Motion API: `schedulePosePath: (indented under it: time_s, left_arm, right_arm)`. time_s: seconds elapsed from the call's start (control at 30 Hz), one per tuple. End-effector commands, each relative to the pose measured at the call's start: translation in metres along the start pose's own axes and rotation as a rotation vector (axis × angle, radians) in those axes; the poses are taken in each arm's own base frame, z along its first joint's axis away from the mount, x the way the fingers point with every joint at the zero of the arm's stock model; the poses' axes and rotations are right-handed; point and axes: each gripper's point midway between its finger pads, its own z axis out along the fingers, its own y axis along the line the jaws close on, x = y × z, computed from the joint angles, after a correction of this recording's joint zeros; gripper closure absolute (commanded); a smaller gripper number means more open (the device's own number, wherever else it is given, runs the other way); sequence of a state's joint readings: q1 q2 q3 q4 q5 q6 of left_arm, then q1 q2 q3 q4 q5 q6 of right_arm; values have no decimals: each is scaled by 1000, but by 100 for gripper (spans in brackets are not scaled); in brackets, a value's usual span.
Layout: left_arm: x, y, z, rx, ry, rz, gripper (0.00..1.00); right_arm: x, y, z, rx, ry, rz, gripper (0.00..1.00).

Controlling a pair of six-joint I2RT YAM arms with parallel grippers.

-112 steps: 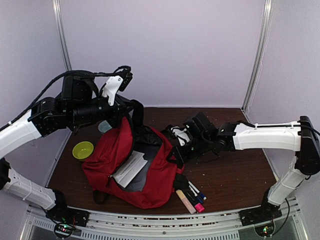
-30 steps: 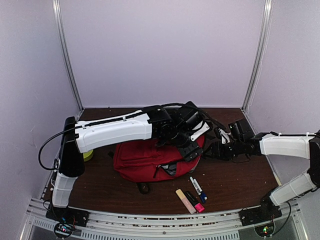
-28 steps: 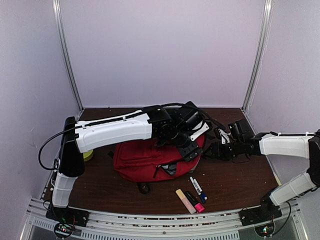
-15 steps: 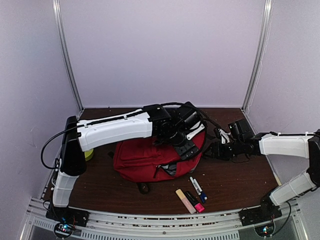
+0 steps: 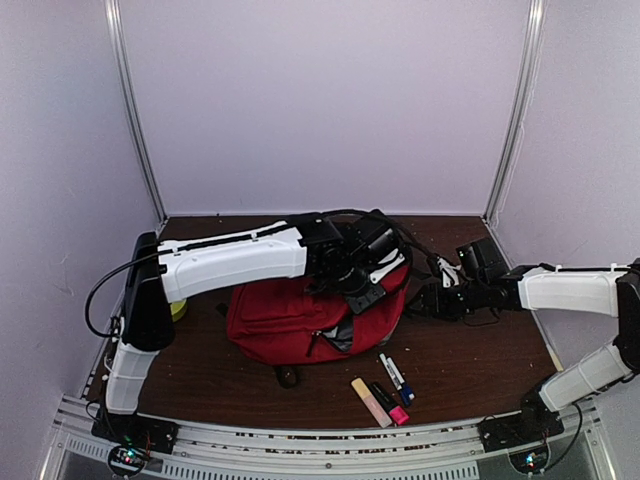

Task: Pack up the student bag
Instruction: Grab the largest pocket of the student bag, then grab the pencil case from the center of the board.

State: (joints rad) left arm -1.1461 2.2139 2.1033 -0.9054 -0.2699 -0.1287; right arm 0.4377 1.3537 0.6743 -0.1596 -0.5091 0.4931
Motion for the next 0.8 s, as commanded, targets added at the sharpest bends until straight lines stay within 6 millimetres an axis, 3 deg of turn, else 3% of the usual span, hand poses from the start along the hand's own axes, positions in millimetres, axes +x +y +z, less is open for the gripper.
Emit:
schedulePosePath:
  time_s: [0.0, 0.1, 0.3, 0.47, 0.63, 0.77]
  left_arm:
    - [-14, 19, -38, -38, -132, -77, 100]
    - [-20, 40, -78, -89, -289, -159, 100]
    - [-9, 75, -143, -188, -509, -259, 100]
    - [4, 93, -172, -253, -546, -287, 100]
    - [16, 119, -208, -366, -591, -318, 100]
    - [24, 129, -225, -406, -611, -325, 100]
  right_arm:
    - [-5, 3, -2, -20, -24, -20, 44]
    - [-10, 11, 2, -57, -19, -26, 43]
    - [-28, 30, 12, -108, -39, -44, 36]
    - [-22, 46, 32, -118, 16, -93, 33]
    - [-13, 38, 56, -69, 73, -99, 33]
    - [-6, 29, 71, -44, 104, -85, 34]
